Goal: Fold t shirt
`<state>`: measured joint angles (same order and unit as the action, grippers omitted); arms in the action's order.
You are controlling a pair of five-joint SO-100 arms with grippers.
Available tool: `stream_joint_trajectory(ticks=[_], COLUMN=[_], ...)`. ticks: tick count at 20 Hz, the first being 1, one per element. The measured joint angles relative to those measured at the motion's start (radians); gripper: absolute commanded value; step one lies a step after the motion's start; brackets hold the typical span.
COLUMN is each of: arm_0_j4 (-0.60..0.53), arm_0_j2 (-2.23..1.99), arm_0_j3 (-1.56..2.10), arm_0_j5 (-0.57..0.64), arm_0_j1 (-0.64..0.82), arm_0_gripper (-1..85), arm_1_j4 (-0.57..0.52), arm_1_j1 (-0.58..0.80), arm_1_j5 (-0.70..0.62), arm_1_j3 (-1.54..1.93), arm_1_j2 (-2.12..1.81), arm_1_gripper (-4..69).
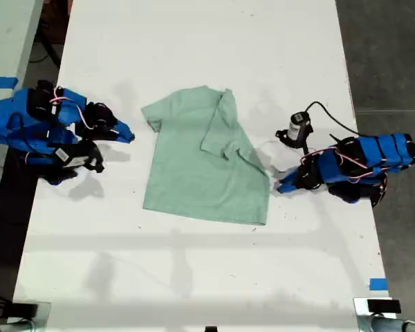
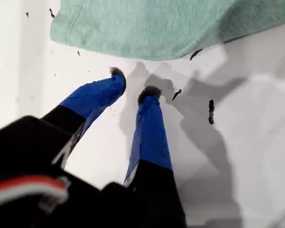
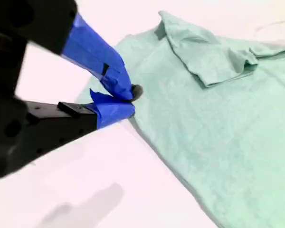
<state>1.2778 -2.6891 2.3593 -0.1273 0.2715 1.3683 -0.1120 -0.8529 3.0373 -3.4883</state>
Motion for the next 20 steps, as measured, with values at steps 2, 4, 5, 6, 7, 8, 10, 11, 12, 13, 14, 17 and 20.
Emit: stream_joint_trajectory(ticks=[2, 4, 5, 6, 7, 8, 10, 11, 12, 13, 14, 17, 20], arm_0_j4=[0.064, 0.117, 0.152, 0.166, 0.172, 0.173, 0.164, 0.161, 0.153, 0.140, 0.126, 0.106, 0.086], arm_0_j2=[0.293, 0.520, 0.634, 0.730, 0.821, 0.910, 1.055, 1.100, 1.126, 1.141, 1.163, 1.235, 1.302], arm_0_j3=[-0.299, -0.512, -0.597, -0.649, -0.683, -0.704, -0.713, -0.713, -0.713, -0.713, -0.713, -0.713, -0.709], arm_0_j5=[0.186, 0.374, 0.423, 0.472, 0.538, 0.575, 0.623, 0.627, 0.626, 0.626, 0.620, 0.589, 0.581], arm_0_j1=[0.130, 0.285, 0.368, 0.448, 0.531, 0.601, 0.669, 0.670, 0.666, 0.661, 0.658, 0.644, 0.632], arm_0_gripper=[21.4, 28.6, 29.1, 29.2, 29.2, 28.9, 28.3, 28.1, 28.0, 28.0, 27.5, 25.4, 5.6], arm_1_j4=[0.000, 0.000, 0.000, 0.000, 0.000, 0.000, 0.000, 0.000, 0.000, 0.000, 0.000, 0.000, 0.000], arm_1_j1=[0.000, 0.000, 0.000, 0.000, 0.000, 0.000, 0.000, 0.000, 0.000, 0.000, 0.000, 0.000, 0.000], arm_1_j5=[0.000, 0.000, 0.000, 0.000, 0.000, 0.000, 0.000, 0.000, 0.000, 0.000, 0.000, 0.000, 0.000], arm_1_j3=[0.000, 0.000, 0.000, 0.000, 0.000, 0.000, 0.000, 0.000, 0.000, 0.000, 0.000, 0.000, 0.000], arm_1_j2=[0.000, 0.000, 0.000, 0.000, 0.000, 0.000, 0.000, 0.000, 0.000, 0.000, 0.000, 0.000, 0.000], arm_1_gripper=[9.2, 9.2, 9.2, 9.1, 9.1, 9.1, 9.1, 9.1, 9.1, 9.1, 9.1, 9.1, 9.1])
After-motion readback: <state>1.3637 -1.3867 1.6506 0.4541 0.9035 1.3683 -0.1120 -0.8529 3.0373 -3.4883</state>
